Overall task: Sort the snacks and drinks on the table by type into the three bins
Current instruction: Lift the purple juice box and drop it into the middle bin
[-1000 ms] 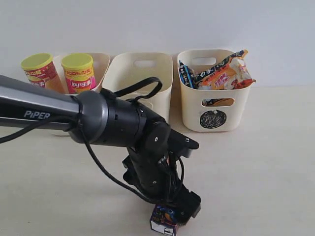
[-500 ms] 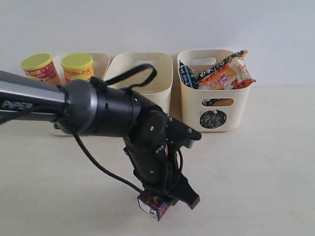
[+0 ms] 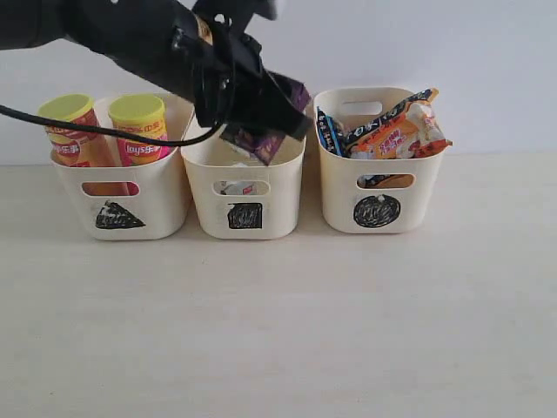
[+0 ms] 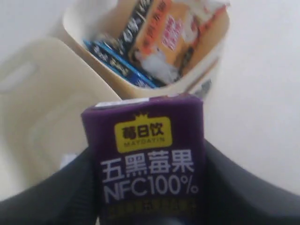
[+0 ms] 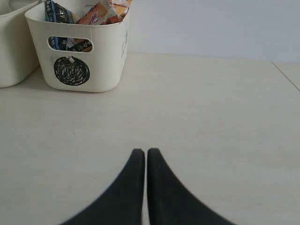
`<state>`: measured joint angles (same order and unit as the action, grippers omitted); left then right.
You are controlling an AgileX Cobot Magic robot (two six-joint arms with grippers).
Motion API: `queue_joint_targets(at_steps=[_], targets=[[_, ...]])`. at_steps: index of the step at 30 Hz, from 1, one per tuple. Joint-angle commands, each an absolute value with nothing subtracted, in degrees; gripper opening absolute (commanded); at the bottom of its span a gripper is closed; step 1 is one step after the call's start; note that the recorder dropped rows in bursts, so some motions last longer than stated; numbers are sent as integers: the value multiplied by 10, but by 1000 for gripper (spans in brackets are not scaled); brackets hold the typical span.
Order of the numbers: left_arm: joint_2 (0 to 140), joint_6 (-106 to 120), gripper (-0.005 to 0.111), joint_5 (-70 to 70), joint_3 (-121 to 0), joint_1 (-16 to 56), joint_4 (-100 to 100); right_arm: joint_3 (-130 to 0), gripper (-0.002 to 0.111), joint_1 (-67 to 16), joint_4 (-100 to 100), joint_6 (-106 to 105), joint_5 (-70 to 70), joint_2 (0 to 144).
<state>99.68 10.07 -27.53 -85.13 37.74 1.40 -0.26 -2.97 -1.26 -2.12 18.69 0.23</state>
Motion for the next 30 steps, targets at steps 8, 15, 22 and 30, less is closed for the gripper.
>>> queue_joint_targets(at_steps=[8, 15, 22, 30], targets=[[1093, 118, 4, -4, -857, 330, 16, 0, 0, -28, -16, -20, 185, 0], [1133, 120, 10, 11, -858, 311, 16, 0, 0, -28, -16, -18, 185, 0], [1160, 145, 64, 65, -858, 309, 16, 0, 0, -28, -16, -18, 185, 0], [1173, 145, 79, 85, -858, 308, 16, 0, 0, -28, -16, -19, 185, 0]])
